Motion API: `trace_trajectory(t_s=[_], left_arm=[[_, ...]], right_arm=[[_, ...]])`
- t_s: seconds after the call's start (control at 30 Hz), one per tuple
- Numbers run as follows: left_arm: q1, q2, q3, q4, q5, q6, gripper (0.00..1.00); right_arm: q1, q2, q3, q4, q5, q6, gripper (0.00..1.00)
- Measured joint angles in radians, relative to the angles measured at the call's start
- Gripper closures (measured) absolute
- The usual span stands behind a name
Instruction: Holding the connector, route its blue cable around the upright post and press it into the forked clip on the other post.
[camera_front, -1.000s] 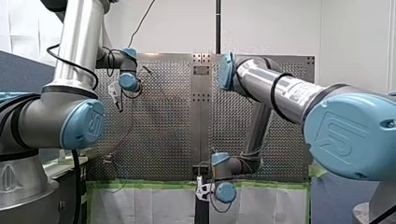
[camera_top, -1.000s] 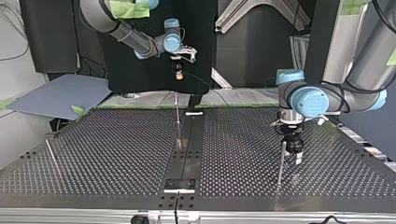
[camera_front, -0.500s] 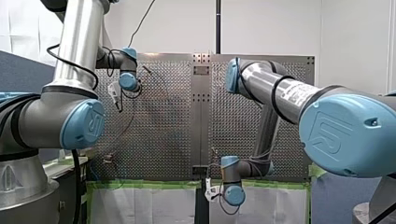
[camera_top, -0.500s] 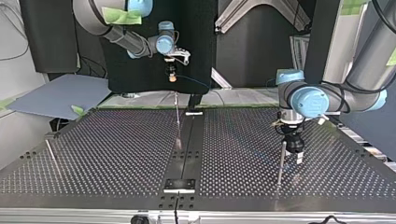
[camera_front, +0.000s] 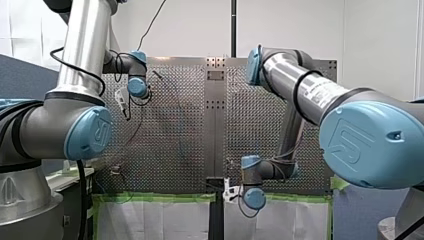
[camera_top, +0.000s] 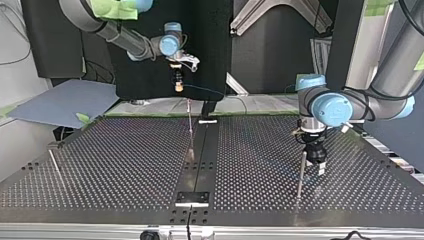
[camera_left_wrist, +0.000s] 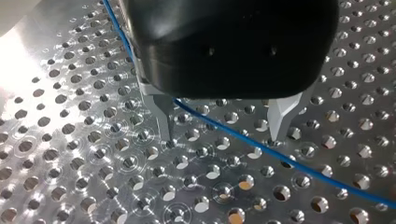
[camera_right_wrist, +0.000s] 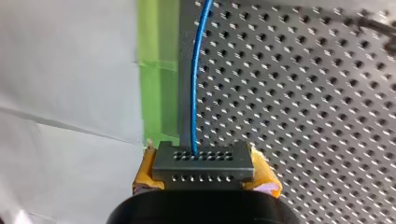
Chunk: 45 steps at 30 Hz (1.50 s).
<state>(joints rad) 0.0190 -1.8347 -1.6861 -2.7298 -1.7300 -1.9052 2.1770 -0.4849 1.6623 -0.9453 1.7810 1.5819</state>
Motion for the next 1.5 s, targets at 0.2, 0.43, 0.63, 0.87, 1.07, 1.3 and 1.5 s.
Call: trace_trajectory(t_s=[0.2,0.43,0.63,0.87,1.07,1.3,1.5], left_arm=[[-0.001,0.000,0.000,-0.012,-0.001,0.000,0.00],[-0.002,0.000,0.000,-0.028,-0.009,0.000,0.00],[-0.007,0.001,0.000,-0.036,-0.015,0.000,0.00],[-0.014,0.001,0.000,-0.044,-0.025,0.000,0.00],[-0.023,0.001,0.000,-0.048,-0.044,0.008,0.00],[-0.028,0.001,0.000,-0.049,-0.058,0.015,0.00],[-0.032,0.001,0.000,-0.050,-0.061,0.015,0.00]], right_arm=[[-0.012,-0.053,0.052,-0.052,0.001,0.004,1.00],[-0.042,-0.099,0.116,-0.116,-0.002,0.007,1.00],[-0.065,-0.104,0.165,-0.165,-0.004,0.010,1.00],[-0.085,-0.105,0.222,-0.222,-0.010,0.009,1.00],[-0.102,-0.105,0.271,-0.270,-0.036,0.011,1.00],[-0.131,-0.105,0.323,-0.323,-0.085,0.025,1.00],[-0.160,-0.125,0.360,-0.371,-0.135,0.028,1.00]])
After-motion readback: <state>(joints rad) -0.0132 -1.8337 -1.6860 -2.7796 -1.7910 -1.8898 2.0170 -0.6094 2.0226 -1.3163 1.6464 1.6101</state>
